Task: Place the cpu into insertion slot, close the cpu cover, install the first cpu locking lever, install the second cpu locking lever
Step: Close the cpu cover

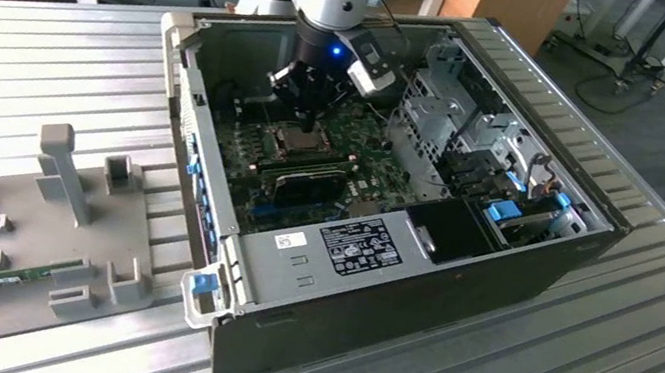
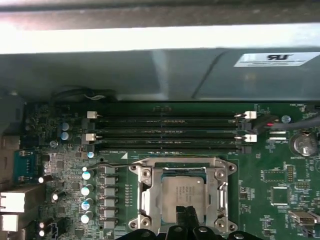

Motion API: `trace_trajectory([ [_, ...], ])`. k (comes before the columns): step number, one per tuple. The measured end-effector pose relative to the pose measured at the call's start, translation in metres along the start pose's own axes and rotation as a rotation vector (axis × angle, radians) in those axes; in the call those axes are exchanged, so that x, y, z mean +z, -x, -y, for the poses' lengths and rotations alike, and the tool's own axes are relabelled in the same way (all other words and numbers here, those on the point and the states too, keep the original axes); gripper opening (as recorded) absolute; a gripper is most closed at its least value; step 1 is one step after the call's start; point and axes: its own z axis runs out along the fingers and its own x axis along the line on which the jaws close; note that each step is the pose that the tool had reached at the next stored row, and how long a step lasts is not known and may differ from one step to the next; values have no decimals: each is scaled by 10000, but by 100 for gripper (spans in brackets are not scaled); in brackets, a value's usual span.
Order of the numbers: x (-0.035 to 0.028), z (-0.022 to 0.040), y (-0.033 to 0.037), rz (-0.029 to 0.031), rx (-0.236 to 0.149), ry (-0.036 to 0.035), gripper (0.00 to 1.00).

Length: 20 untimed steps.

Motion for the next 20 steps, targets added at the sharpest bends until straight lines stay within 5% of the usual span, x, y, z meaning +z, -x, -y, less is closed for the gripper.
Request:
trace_trajectory([
  [9,4,0,-32,2,0,2,10],
  [20,7,1,-197,42,1,1,10],
])
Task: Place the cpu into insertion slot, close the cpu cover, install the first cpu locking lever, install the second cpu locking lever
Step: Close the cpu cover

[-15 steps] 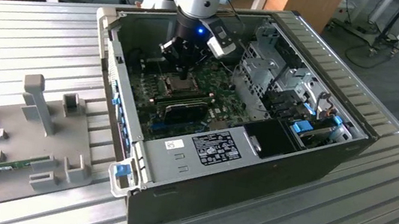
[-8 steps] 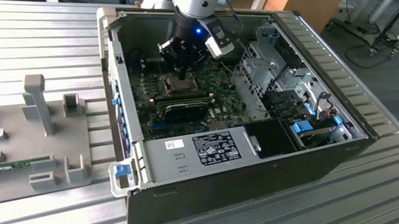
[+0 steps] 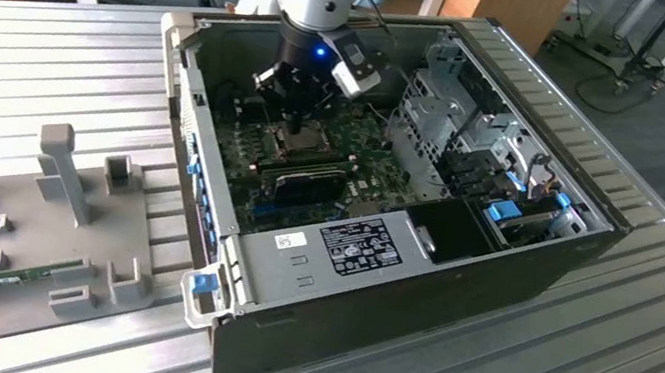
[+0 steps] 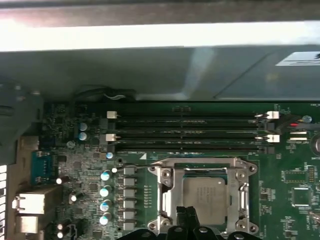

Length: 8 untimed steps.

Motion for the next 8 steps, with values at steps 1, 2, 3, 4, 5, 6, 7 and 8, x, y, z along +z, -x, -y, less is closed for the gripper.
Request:
trace_trajectory([
  [1,1,0,-15,2,0,0,10],
  [2,2,0,-28,3,-1,0,10],
  [3,4,0,-39,4,-1,1,10],
  [4,8,0,-46,3,-1,-1,10],
  [5,14,0,-49,3,-1,-1,10],
  [6,21,1,-53,3,-1,-1,10],
  [7,30,1,-56,3,-1,-1,10],
  [8,40,1,-60,4,-1,0,10],
])
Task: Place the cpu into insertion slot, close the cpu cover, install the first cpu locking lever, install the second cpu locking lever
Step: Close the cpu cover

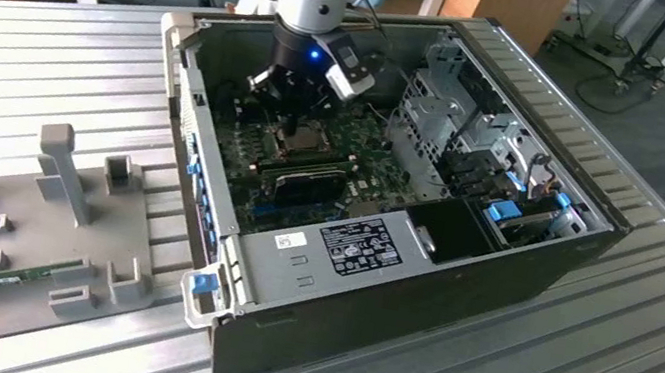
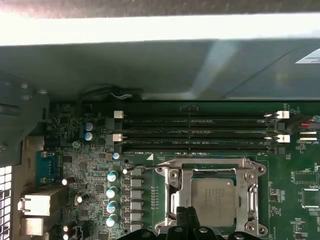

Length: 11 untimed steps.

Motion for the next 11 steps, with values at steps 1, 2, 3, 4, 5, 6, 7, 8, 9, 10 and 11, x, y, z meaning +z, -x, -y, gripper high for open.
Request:
trace_trajectory([
  [1,7,0,-3,0,-1,0,10],
  [2,12,0,-5,-1,-1,0,10],
  [3,17,0,-6,-1,-1,-1,10],
  [4,25,1,-7,-1,-1,0,10],
  [5,33,1,-8,0,-1,0,10],
  [6,36,1,-8,-1,0,-1,10],
  [7,36,1,-8,-2,0,-2,10],
  [8,36,1,-8,-2,0,-3,10],
  [9,37,1,-8,-2,-1,-3,10],
  [10,38,1,-8,-1,-1,-1,10],
  [11,38,1,-8,0,0,-1,10],
])
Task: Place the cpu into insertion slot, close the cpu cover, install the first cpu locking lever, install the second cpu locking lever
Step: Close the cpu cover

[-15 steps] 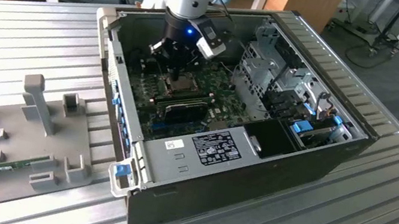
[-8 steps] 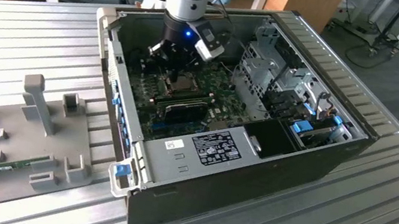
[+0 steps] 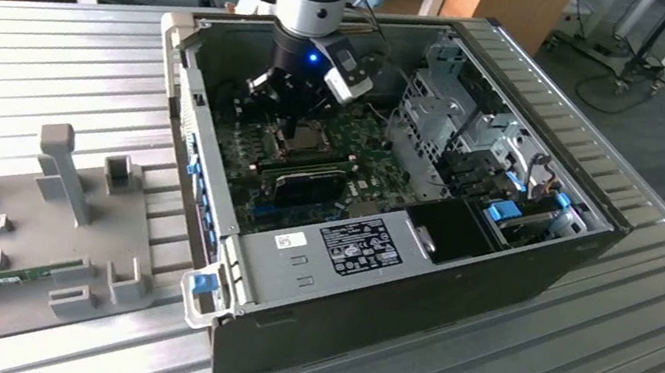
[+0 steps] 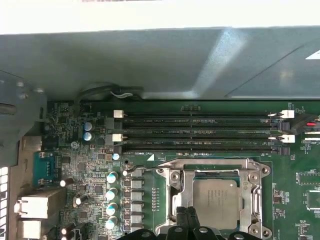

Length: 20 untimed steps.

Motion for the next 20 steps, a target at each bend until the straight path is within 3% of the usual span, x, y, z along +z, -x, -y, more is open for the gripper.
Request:
trace_trajectory([
  [3,5,0,-1,26,-1,0,10],
  [20,17,-4,-12,34,-1,-1,10],
])
